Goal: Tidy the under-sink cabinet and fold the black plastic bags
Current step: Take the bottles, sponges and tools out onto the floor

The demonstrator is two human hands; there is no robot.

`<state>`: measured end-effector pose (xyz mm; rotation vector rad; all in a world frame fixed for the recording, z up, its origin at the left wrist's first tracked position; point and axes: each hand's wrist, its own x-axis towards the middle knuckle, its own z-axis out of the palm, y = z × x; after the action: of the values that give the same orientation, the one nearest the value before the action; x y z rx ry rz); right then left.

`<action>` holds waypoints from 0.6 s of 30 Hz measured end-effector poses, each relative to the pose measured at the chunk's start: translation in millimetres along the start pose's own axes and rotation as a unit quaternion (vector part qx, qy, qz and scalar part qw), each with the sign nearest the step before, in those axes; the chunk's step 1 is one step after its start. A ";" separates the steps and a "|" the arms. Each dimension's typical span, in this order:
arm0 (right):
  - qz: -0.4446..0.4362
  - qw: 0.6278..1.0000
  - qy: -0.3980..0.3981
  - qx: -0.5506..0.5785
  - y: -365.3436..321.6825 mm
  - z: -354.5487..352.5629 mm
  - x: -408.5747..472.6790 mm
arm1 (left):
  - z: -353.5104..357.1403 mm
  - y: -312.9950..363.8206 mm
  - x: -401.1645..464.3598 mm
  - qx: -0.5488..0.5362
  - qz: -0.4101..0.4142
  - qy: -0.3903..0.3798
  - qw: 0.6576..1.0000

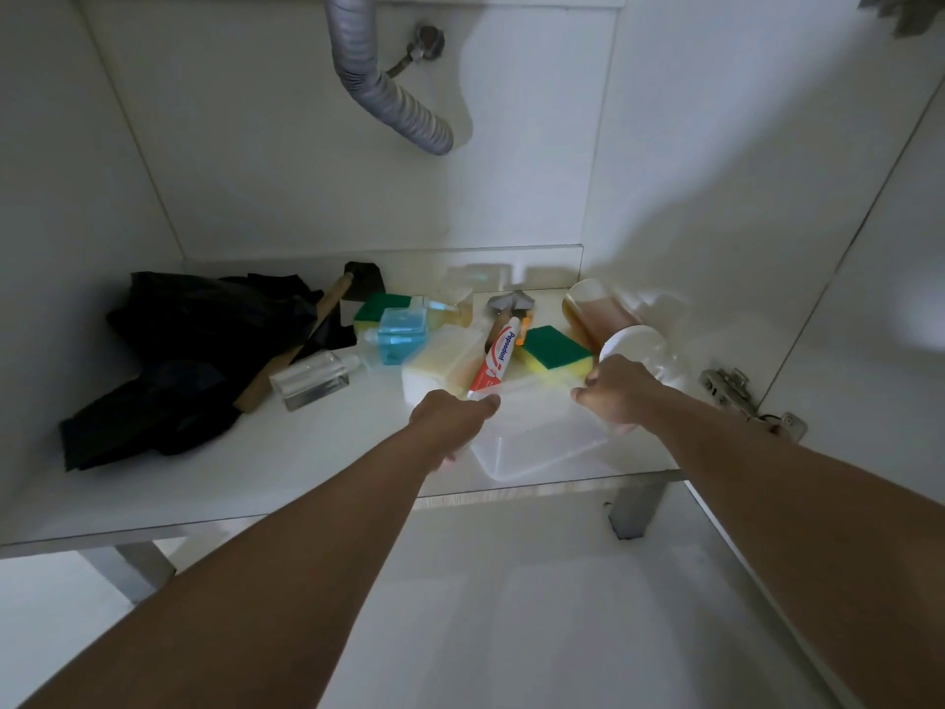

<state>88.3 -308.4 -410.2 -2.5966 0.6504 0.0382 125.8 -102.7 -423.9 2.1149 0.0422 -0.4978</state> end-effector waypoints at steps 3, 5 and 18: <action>0.014 0.998 -0.014 0.067 -1.1 4.3 -0.7 | 5.1 3.4 0.2 -0.050 -0.024 -0.007 0.998; 0.026 0.994 -0.013 0.109 -2.6 3.8 -2.1 | 6.5 6.7 -1.5 -0.110 -0.045 -0.008 0.993; 0.129 0.870 -0.041 0.473 7.9 -18.8 -49.7 | 1.2 22.2 -29.0 -0.334 0.015 0.070 0.940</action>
<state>39.0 -301.1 -390.1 -1.5449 0.7361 -0.0702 103.7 -111.6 -396.2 1.4732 0.2289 -0.2586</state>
